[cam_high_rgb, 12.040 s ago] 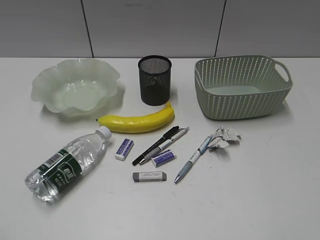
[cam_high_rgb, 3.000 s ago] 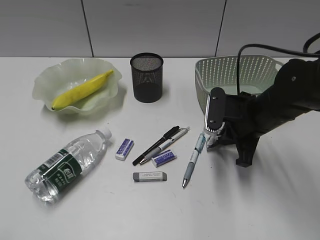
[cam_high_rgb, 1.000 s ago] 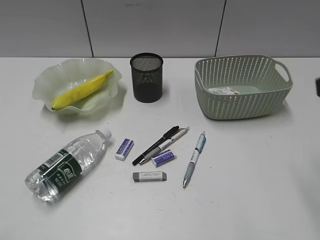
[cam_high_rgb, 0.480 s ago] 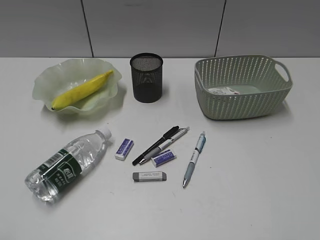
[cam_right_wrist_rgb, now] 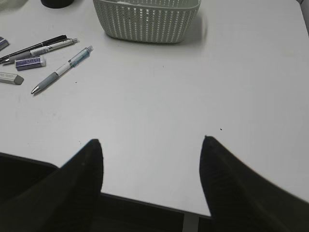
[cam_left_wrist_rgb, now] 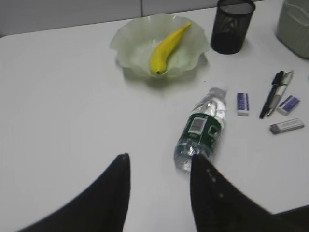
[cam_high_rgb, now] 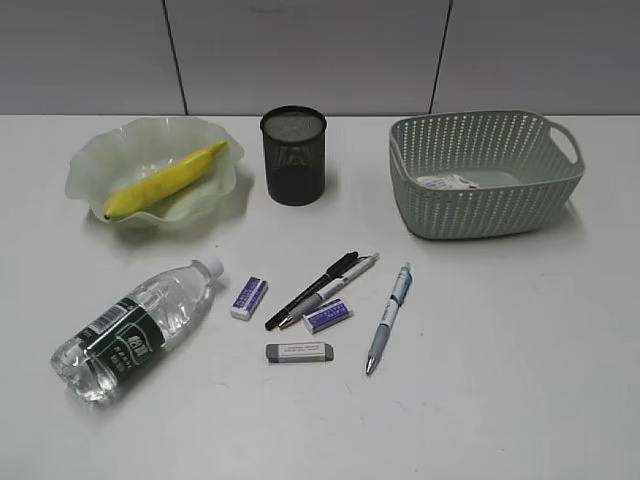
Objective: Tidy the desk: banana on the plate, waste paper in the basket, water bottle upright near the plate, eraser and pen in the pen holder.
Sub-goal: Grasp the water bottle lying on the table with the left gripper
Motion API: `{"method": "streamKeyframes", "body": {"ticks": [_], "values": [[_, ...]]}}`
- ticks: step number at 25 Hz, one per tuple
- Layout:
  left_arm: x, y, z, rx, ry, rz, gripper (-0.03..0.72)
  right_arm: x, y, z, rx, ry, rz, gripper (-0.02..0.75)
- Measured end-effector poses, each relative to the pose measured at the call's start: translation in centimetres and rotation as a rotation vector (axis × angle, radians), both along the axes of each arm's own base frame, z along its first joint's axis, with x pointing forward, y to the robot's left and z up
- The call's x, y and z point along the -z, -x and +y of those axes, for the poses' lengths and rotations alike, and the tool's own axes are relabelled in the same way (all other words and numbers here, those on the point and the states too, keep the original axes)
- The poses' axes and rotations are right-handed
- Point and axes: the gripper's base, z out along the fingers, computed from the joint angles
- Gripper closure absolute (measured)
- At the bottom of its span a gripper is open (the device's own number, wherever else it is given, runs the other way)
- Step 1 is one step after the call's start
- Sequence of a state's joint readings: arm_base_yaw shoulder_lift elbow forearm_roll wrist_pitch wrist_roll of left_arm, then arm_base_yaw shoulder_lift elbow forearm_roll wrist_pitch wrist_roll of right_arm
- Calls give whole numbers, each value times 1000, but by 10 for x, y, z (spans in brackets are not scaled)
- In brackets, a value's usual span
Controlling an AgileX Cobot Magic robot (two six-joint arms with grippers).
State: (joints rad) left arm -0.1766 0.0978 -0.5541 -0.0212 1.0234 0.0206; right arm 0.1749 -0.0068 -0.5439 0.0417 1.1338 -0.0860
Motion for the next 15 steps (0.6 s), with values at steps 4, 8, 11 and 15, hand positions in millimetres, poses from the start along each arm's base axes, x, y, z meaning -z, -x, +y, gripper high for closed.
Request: {"method": "streamKeyframes", "body": {"ticks": [4,8,11,15], "values": [[-19,-36,-17,104,57,26,379,0,-1,0,3,0,-5,239],[-22,-93,-36,156,118,167,379,-1,-1,0,5,-1,-14,239],[-10,-150,-51,185,131,347,377,0,-3,0,7,-3,-27,239],[9,-208,-63,204,111,501,328,3,-8,0,11,-3,-50,239]]}}
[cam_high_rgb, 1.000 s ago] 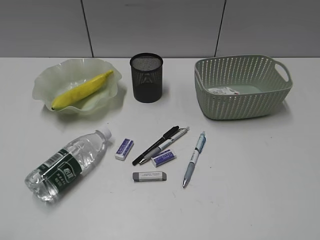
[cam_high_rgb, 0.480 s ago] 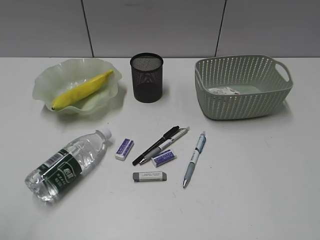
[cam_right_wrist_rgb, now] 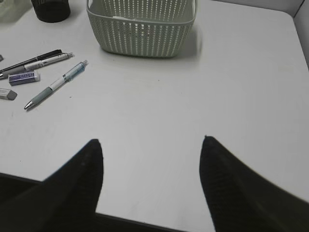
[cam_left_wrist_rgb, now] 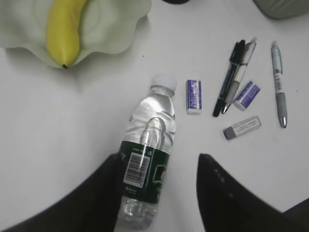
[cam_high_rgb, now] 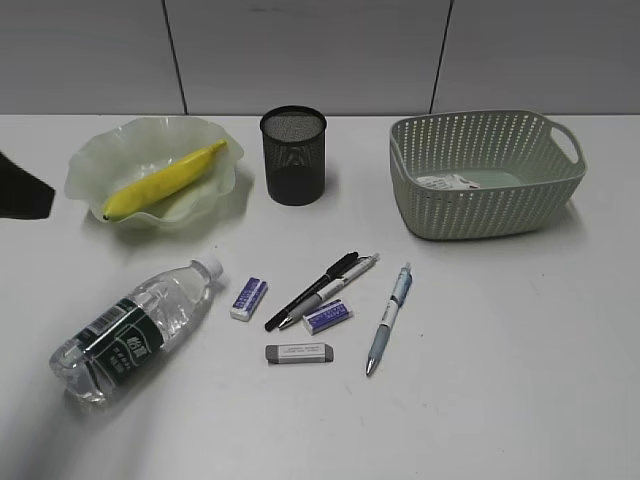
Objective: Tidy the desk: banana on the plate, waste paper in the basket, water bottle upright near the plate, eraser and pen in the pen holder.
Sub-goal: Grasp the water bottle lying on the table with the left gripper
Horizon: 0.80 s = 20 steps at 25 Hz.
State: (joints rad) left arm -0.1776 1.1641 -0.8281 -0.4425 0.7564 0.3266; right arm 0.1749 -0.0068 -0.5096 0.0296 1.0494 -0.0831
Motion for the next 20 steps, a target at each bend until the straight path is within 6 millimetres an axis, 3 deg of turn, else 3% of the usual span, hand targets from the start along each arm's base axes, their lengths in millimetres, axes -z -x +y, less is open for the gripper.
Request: {"method": "streamKeyframes", "body": {"ticks": [3,6,11,14,20], "values": [[22,-32,-10,49,-43,94,287,-1,0,0,0,-1,-6,239],[48,-48,-27,137,-126,162,272,-1,0,0,9,-17,-4,239],[79,-56,-59,264,-230,159,240,-1,0,0,17,-33,-1,239],[90,-61,-73,304,-258,117,164,-1,0,0,18,-34,-1,239],[117,-67,-82,338,-302,139,108,-1,0,0,18,-35,-2,239]]}}
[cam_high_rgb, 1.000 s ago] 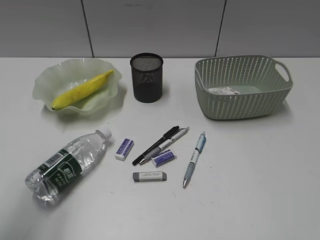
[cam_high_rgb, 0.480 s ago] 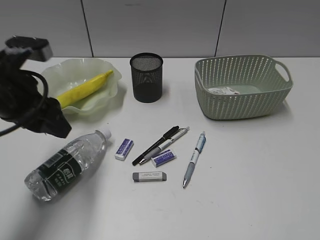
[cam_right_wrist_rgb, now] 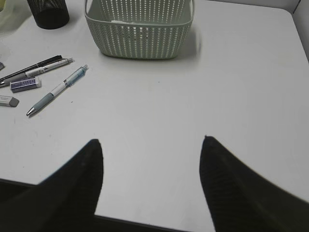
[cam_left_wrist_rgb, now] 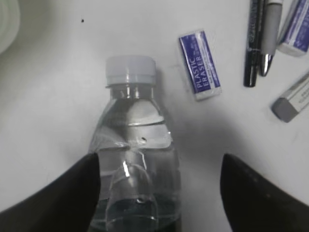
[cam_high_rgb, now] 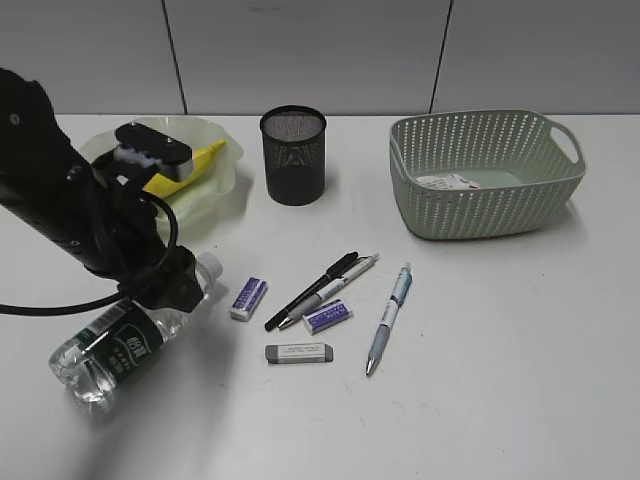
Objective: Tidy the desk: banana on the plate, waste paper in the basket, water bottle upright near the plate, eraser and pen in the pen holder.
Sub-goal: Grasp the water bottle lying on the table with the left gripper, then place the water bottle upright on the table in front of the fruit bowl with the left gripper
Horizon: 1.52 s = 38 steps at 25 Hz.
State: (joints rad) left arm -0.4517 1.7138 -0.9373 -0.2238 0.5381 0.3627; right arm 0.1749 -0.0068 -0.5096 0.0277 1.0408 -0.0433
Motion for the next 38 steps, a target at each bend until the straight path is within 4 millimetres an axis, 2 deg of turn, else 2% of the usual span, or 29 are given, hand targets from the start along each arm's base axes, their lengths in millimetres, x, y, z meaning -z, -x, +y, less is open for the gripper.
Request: {"method": "streamKeyframes", "body": {"ticks": [11,13,15,17,21,26,32,36,38], "values": [[44,-11,-2,-7,-52,35,106,0,0,0,0,0,0,239],[48,-11,-3,3,-64,42,128,0,0,0,0,0,0,239],[48,-11,-2,9,-70,42,184,0,0,0,0,0,0,239],[48,-11,-2,10,-70,39,183,0,0,0,0,0,0,239],[33,-9,-2,12,-57,19,183,0,0,0,1,0,0,239],[-10,0,0,-16,23,-52,183,0,0,0,1,0,0,239],[-58,32,16,-60,132,-184,183,0,0,0,1,0,0,239],[-70,55,39,-143,212,-361,183,0,0,0,1,0,-1,239],[-67,67,49,-214,264,-445,183,0,0,0,1,0,-1,239]]}}
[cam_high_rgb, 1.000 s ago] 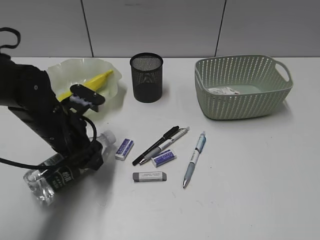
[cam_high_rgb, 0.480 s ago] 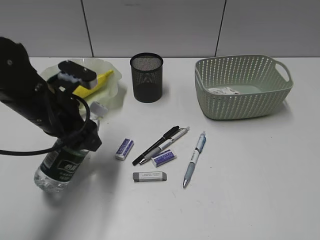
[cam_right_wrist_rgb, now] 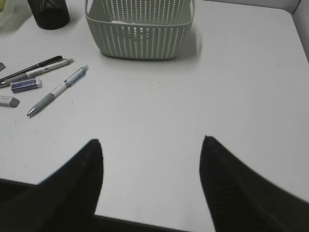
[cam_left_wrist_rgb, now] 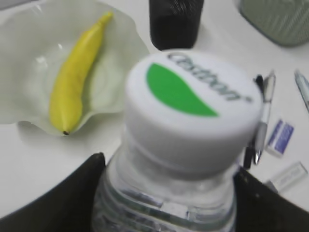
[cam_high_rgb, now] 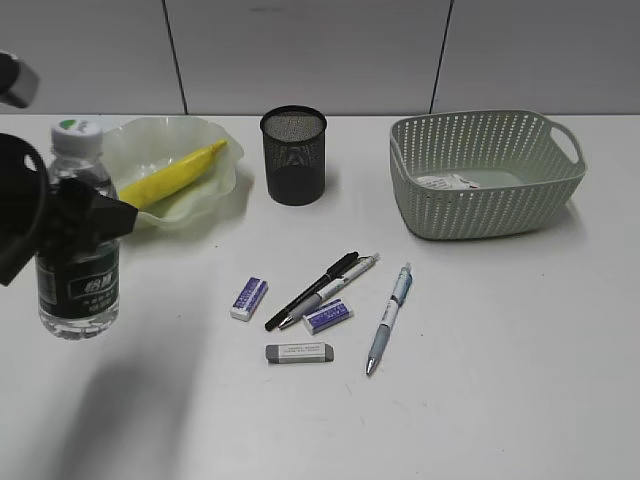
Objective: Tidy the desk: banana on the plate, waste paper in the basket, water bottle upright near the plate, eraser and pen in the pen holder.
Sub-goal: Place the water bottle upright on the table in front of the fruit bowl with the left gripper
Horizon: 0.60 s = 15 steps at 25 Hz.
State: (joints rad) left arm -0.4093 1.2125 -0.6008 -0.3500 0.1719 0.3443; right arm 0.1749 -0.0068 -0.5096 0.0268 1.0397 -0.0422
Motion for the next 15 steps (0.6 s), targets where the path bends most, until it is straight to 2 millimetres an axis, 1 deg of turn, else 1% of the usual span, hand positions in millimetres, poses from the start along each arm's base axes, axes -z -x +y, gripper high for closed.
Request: {"method": "streamKeyframes", "body": {"ticks": [1,3,5,7,12,15], "values": [[0,5,4,-46,45,-46,183,0,0,0,0,0,0,239],[9,14,13,-149,125,-94,183,0,0,0,0,0,0,239],[16,19,21,-252,185,-137,183,0,0,0,0,0,0,239],[23,21,27,-314,212,-155,183,0,0,0,0,0,0,239],[28,10,27,-376,249,-231,183,0,0,0,0,0,0,239],[36,1,24,-355,227,-275,183,0,0,0,0,0,0,239]]}}
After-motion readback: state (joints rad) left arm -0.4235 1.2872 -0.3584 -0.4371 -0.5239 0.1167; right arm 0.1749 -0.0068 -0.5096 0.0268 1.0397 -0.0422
